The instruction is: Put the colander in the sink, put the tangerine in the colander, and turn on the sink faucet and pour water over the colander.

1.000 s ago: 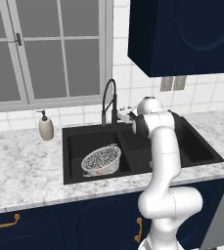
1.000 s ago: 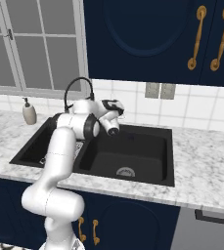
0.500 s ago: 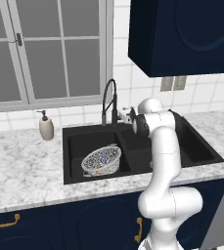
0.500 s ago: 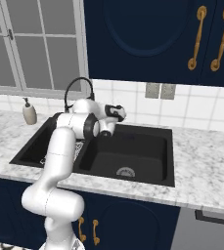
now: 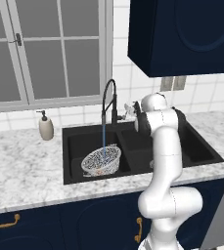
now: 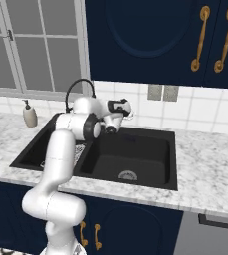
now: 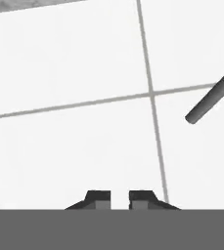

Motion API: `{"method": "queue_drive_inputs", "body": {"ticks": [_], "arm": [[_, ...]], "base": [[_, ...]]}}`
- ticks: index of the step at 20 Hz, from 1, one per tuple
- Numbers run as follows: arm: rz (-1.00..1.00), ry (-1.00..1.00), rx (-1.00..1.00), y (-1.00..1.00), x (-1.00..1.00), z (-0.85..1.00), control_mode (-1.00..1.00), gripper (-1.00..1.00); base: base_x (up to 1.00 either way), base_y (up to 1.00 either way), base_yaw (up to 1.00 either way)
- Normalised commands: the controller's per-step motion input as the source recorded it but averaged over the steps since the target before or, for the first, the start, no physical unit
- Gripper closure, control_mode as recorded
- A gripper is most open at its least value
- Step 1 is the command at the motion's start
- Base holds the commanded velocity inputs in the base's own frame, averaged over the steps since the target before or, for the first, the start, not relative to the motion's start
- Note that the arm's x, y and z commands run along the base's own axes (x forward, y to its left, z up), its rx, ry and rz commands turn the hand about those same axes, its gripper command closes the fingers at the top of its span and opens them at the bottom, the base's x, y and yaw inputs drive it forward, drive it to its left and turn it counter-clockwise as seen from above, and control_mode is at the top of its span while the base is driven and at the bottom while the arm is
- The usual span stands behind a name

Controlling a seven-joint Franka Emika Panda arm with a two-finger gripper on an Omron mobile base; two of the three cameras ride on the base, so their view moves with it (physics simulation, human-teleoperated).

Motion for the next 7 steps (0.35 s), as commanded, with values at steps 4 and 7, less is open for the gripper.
{"method": "queue_drive_inputs", "body": {"ticks": [4, 7], "arm": [[0.05, 0.10, 0.63, -1.00, -0.39, 0.71, -1.00, 1.00], [0.05, 0.00, 0.62, -1.00, -0.61, 0.02, -1.00, 1.00]], "base": [[0.00, 0.00, 0.00], [0.00, 0.00, 0.00]]}}
